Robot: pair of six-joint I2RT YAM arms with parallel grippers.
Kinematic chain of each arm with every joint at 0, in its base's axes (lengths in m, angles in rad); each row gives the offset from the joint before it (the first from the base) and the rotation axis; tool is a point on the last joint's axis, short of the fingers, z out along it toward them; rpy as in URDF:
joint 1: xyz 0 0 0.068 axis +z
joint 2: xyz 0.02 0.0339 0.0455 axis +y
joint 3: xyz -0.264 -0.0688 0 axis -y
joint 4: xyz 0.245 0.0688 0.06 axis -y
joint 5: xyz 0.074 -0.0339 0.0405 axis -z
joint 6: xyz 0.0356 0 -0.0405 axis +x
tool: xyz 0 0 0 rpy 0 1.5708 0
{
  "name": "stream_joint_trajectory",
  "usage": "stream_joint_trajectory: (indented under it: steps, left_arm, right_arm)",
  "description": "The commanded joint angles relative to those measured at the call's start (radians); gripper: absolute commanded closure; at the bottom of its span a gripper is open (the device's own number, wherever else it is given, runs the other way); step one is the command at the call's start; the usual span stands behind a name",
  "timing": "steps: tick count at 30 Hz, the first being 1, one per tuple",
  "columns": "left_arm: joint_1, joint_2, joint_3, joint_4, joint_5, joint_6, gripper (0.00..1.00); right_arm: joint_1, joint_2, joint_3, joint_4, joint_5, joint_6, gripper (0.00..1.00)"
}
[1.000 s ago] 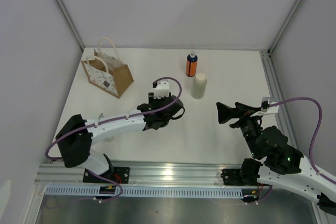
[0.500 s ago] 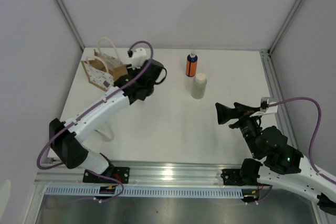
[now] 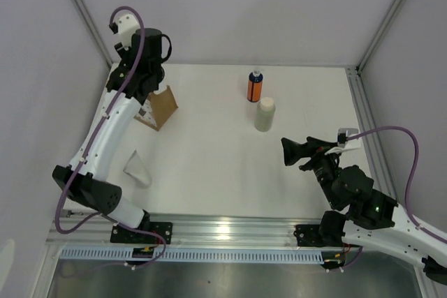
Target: Place the personal care products into the canvas bag
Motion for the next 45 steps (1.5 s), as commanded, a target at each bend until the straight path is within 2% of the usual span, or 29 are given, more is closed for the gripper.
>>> stream_joint_trajectory:
  steps: [1, 7, 12, 20, 26, 31, 34, 37, 45]
  left_arm:
    - [0.051, 0.048, 0.172, 0.1, 0.005, 0.033, 1.0]
    - [0.172, 0.141, 0.291, 0.134, 0.071, 0.07, 1.0]
    - [0.227, 0.253, 0.422, 0.106, 0.105, 0.087, 1.0]
    - [0.29, 0.323, 0.428, 0.189, 0.149, 0.111, 1.0]
    - [0.321, 0.37, 0.424, 0.139, 0.142, 0.041, 1.0]
    - [0.336, 0.379, 0.364, 0.132, 0.122, 0.044, 1.0]
    - [0.347, 0.363, 0.292, 0.184, 0.129, 0.042, 1.0]
    - [0.382, 0.369, 0.269, 0.209, 0.207, 0.018, 1.0]
    - [0.413, 0.402, 0.229, 0.281, 0.244, 0.028, 1.0]
  right_arm:
    - [0.005, 0.014, 0.001, 0.038, -0.002, 0.005, 0.01]
    - [0.005, 0.02, 0.004, 0.037, -0.016, 0.005, 0.01]
    - [0.005, 0.022, 0.006, 0.034, -0.014, 0.0, 0.01]
    - [0.006, 0.037, 0.006, 0.04, -0.039, 0.005, 0.01]
    - [0.005, 0.051, 0.014, 0.034, -0.062, 0.012, 0.01]
    - [0.005, 0.05, 0.014, 0.034, -0.089, 0.023, 0.01]
    - [0.005, 0.051, 0.014, 0.037, -0.102, 0.028, 0.01]
    - [0.005, 0.054, 0.011, 0.037, -0.086, 0.023, 0.01]
    - [0.005, 0.068, 0.011, 0.043, -0.1, 0.025, 0.01]
